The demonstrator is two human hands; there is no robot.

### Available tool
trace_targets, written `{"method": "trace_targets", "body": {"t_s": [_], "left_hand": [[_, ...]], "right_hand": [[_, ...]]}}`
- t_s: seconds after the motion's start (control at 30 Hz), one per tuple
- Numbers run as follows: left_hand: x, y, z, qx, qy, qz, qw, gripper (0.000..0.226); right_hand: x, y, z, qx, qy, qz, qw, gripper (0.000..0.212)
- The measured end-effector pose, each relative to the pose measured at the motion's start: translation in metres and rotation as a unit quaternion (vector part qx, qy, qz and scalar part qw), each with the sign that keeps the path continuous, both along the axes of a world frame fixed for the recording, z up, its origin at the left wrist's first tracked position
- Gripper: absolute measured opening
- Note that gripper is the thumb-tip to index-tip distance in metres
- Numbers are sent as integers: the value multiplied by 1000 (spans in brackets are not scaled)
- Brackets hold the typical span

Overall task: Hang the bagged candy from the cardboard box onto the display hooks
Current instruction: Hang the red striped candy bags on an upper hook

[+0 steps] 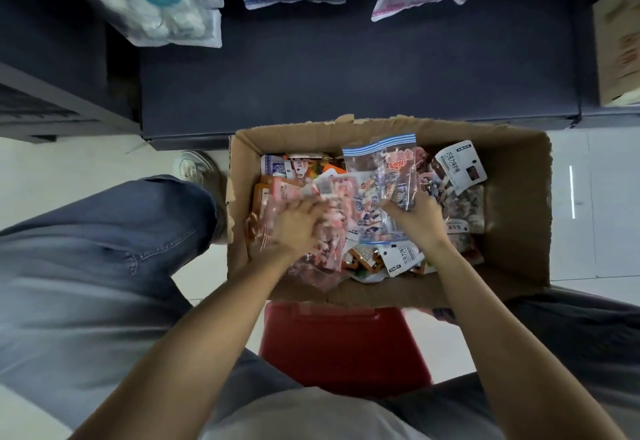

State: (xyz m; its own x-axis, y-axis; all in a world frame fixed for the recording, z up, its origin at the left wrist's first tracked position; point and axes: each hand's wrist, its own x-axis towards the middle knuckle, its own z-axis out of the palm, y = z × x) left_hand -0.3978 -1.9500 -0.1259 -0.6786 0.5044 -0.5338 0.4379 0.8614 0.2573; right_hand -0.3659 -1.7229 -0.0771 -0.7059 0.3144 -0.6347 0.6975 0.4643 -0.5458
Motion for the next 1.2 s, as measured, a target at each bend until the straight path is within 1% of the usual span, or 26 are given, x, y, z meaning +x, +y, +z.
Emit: {"method": "trace_targets", "body": {"t_s": [0.03, 0.07, 0.1, 0.13, 0.17, 0.23, 0.27, 0.3, 0.33, 0.37, 0.4, 0.43, 0.47, 0.5, 0.53, 0.6, 0.67, 0.7, 0.77, 0.83, 0.9, 1.0, 1.07, 1.13, 1.17, 1.2], "left_hand": [[13, 5, 2, 14, -3, -34, 999, 53], [24, 11, 2, 20, -19, -67, 997, 53], [32, 15, 2, 32, -38, -84, 995, 52], [36, 18, 1, 55, -55, -75, 994, 49], [35, 18, 1, 94, -61, -34, 993, 43], [25, 13, 0, 158, -26, 99, 982, 31], [18, 11, 1, 147, 1, 156, 977, 35], [9, 9, 2, 117, 2, 202, 972, 48], [1, 8, 1, 92, -38, 250, 963, 62], [-8, 10, 3, 85, -102, 307, 942, 73], [-14, 13, 4, 93, -170, 362, 912, 78], [-17, 16, 4, 102, -227, 399, 883, 79], [-18, 18, 5, 103, -263, 406, 869, 76], [-17, 20, 6, 105, -275, 395, 870, 73], [-15, 21, 11, 117, -267, 381, 878, 72], [-14, 20, 21, 185, -226, 383, 876, 83], [-17, 16, 39, 274, -183, 386, 862, 95], [-19, 14, 50, 305, -164, 374, 860, 92], [-23, 9, 80, 334, -127, 352, 865, 76], [-27, 2, 111, 356, -71, 358, 860, 60], [-33, -7, 144, 380, -20, 360, 852, 50], [-42, -17, 189, 419, 33, 348, 838, 31], [-45, -17, 217, 428, 42, 375, 821, 19], [-45, -14, 244, 443, 22, 402, 801, 7], [-43, -10, 259, 455, 3, 408, 791, 12], [-42, -7, 274, 469, -17, 408, 783, 28]], "right_hand": [[-3, -6, 0, -29, -2, -29, 999, 26], [-2, -6, -9, -43, -13, -40, 998, 20], [-3, -11, -8, -52, -15, -49, 997, 23], [-3, -13, -12, -40, -25, -41, 998, 45], [-4, -16, -10, -27, -28, -36, 999, 60], [0, -17, -14, 7, -23, -4, 1000, 60], [2, -17, -16, 10, -19, 5, 1000, 57], [4, -16, -16, 12, -19, 5, 1000, 55], [4, -14, -17, 14, -24, 4, 1000, 53], [3, -13, -18, 16, -29, 2, 999, 52], [2, -12, -19, 15, -34, -1, 999, 52], [-1, -12, -20, 10, -42, 0, 999, 54], [-2, -12, -20, 5, -41, 3, 999, 54], [-4, -12, -20, 5, -38, 9, 999, 50], [-5, -13, -19, 10, -24, 17, 1000, 41], [-5, -15, -15, 8, 21, 28, 999, 27], [-5, -15, -6, -18, 86, 22, 996, 26], [-6, -14, 3, -27, 115, 20, 993, 29], [-9, -14, 27, -48, 171, 16, 984, 36], [-12, -15, 54, -68, 218, 11, 973, 38], [-15, -18, 86, -40, 279, 20, 959, 36], [-21, -29, 130, 2, 387, -28, 922, 29], [-27, -45, 156, 11, 448, -62, 892, 24], [-34, -66, 176, 65, 500, -28, 863, 17], [-38, -77, 183, 106, 522, 7, 846, 11], [-42, -89, 190, 146, 539, 46, 828, 8]]}}
